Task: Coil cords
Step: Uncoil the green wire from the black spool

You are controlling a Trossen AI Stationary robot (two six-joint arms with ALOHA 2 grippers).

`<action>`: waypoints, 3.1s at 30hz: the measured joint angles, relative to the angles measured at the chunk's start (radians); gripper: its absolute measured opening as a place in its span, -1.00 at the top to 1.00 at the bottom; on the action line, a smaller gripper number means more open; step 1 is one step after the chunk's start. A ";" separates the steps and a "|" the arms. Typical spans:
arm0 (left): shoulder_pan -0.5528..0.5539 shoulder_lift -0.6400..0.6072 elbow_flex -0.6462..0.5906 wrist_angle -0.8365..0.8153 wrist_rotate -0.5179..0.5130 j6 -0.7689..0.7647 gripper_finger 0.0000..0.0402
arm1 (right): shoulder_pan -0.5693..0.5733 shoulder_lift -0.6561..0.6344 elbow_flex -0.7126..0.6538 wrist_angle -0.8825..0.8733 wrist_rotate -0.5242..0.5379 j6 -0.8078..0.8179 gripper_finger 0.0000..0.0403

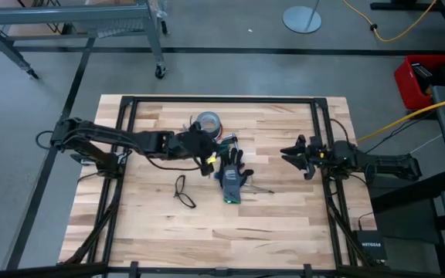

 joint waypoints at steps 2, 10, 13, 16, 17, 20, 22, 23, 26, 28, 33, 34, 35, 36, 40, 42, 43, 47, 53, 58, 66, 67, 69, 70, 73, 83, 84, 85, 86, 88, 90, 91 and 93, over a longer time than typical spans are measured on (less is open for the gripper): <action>0.005 0.002 0.000 0.036 0.019 -0.010 0.98 | 0.000 0.000 0.000 0.038 0.000 -0.035 0.29; 0.021 0.031 0.000 0.185 0.269 0.029 0.98 | 0.000 0.084 0.000 0.097 0.000 -0.074 0.29; 0.024 0.066 0.000 0.248 0.367 0.071 0.98 | 0.000 0.159 0.000 0.176 -0.001 -0.085 0.29; 0.025 0.117 0.000 0.321 0.411 0.106 0.98 | 0.000 0.253 0.001 0.297 -0.001 -0.121 0.29; 0.025 0.133 0.000 0.343 0.417 0.115 0.98 | 0.000 0.285 0.001 0.331 -0.001 -0.127 0.29; 0.030 0.176 0.000 0.414 0.423 0.135 0.98 | 0.000 0.386 0.001 0.420 -0.004 -0.137 0.29; 0.038 0.200 0.000 0.463 0.428 0.135 0.98 | 0.000 0.448 0.001 0.458 -0.011 -0.141 0.29; 0.042 0.212 0.000 0.484 0.430 0.136 0.98 | 0.000 0.480 0.001 0.480 -0.011 -0.141 0.29; 0.053 0.234 0.000 0.534 0.435 0.137 0.98 | 0.000 0.564 0.001 0.544 -0.011 -0.142 0.29; 0.060 0.241 0.000 0.556 0.437 0.138 0.98 | 0.000 0.614 0.001 0.594 -0.024 -0.142 0.29; 0.075 0.261 0.000 0.581 0.496 0.146 0.98 | 0.000 0.724 0.015 0.695 -0.067 -0.145 0.29; 0.076 0.264 0.000 0.587 0.504 0.146 0.98 | 0.000 0.745 0.030 0.692 -0.078 -0.149 0.29; 0.077 0.265 0.000 0.587 0.512 0.146 0.98 | 0.000 0.766 0.046 0.691 -0.089 -0.151 0.29; 0.078 0.265 0.000 0.590 0.517 0.149 0.98 | 0.000 0.788 0.064 0.692 -0.099 -0.155 0.29; 0.077 0.265 0.000 0.603 0.522 0.156 0.98 | 0.000 0.891 0.135 0.687 -0.142 -0.199 0.29; 0.077 0.265 0.000 0.599 0.526 0.156 0.98 | 0.000 0.941 0.169 0.689 -0.157 -0.221 0.29; 0.077 0.265 0.000 0.595 0.534 0.156 0.98 | 0.000 0.964 0.182 0.686 -0.168 -0.229 0.29; 0.075 0.265 0.000 0.581 0.557 0.155 0.98 | 0.000 1.039 0.225 0.687 -0.197 -0.247 0.29; 0.074 0.265 0.000 0.579 0.599 0.156 0.98 | 0.000 1.088 0.249 0.684 -0.202 -0.250 0.29; 0.074 0.265 0.000 0.575 0.603 0.156 0.98 | 0.000 1.091 0.259 0.674 -0.215 -0.250 0.30; 0.074 0.265 0.000 0.573 0.603 0.164 0.97 | 0.000 1.090 0.267 0.662 -0.239 -0.251 0.73; 0.074 0.265 0.000 0.571 0.603 0.163 0.98 | 0.000 1.090 0.267 0.662 -0.238 -0.253 0.81; 0.073 0.265 0.000 0.570 0.602 0.159 0.98 | 0.000 1.090 0.267 0.663 -0.238 -0.259 0.93; 0.073 0.264 0.000 0.570 0.602 0.159 0.98 | 0.000 1.090 0.267 0.663 -0.238 -0.262 0.95; 0.073 0.263 0.000 0.569 0.592 0.160 0.90 | 0.000 1.090 0.267 0.663 -0.238 -0.252 0.91; 0.075 0.213 0.000 0.563 0.414 0.200 0.47 | -0.001 1.090 0.269 0.663 -0.179 -0.220 0.97; 0.075 0.210 0.001 0.569 0.400 0.207 0.43 | -0.001 1.090 0.269 0.660 -0.167 -0.221 0.98; 0.075 0.202 0.001 0.567 0.384 0.212 0.40 | 0.000 1.090 0.269 0.661 -0.153 -0.221 0.98; 0.075 0.196 0.001 0.556 0.365 0.223 0.37 | 0.000 1.090 0.269 0.660 -0.139 -0.221 0.97; 0.075 0.184 0.001 0.530 0.326 0.261 0.31 | 0.000 1.090 0.269 0.658 -0.113 -0.221 0.98; 0.075 0.168 0.001 0.493 0.267 0.298 0.26 | 0.000 1.090 0.269 0.652 -0.086 -0.221 0.98; 0.075 0.156 0.001 0.469 0.236 0.314 0.24 | 0.000 1.090 0.269 0.647 -0.070 -0.221 0.98; 0.075 0.132 0.001 0.415 0.190 0.319 0.21 | 0.000 1.090 0.269 0.632 -0.024 -0.220 0.98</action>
